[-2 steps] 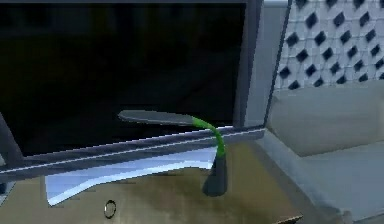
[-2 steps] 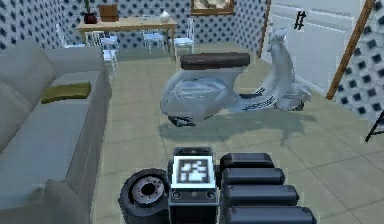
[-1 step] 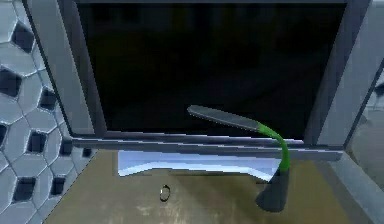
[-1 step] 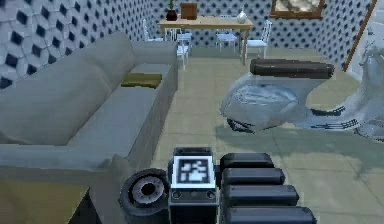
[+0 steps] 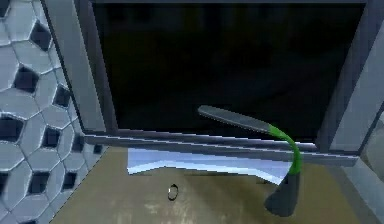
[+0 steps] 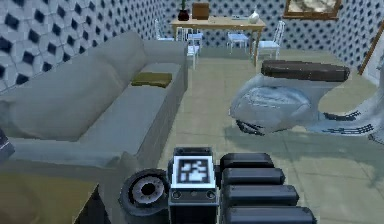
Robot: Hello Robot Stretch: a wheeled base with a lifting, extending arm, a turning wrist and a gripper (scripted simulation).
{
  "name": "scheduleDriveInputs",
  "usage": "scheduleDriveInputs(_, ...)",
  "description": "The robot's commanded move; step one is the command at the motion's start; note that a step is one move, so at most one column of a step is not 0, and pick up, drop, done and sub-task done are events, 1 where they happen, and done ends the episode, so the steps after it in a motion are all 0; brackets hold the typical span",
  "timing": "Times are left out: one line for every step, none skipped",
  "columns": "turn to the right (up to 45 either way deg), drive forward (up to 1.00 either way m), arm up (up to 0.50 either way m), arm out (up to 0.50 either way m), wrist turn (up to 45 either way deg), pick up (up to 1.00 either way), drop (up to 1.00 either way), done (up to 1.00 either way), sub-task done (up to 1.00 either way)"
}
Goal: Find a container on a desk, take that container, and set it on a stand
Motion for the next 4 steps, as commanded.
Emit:
scheduleDriveInputs(18.0, 0.0, 0.0, 0.0, 0.0, 0.0, 0.0, 0.0, 0.0)
scheduleDriveInputs(0.0, 0.2, 0.0, 0.0, 0.0, 0.0, 0.0, 0.0, 0.0)
scheduleDriveInputs(-9.0, 0.0, 0.0, 0.0, 0.0, 0.0, 0.0, 0.0, 0.0)
scheduleDriveInputs(3.0, 0.0, 0.0, 0.0, 0.0, 0.0, 0.0, 0.0, 0.0)
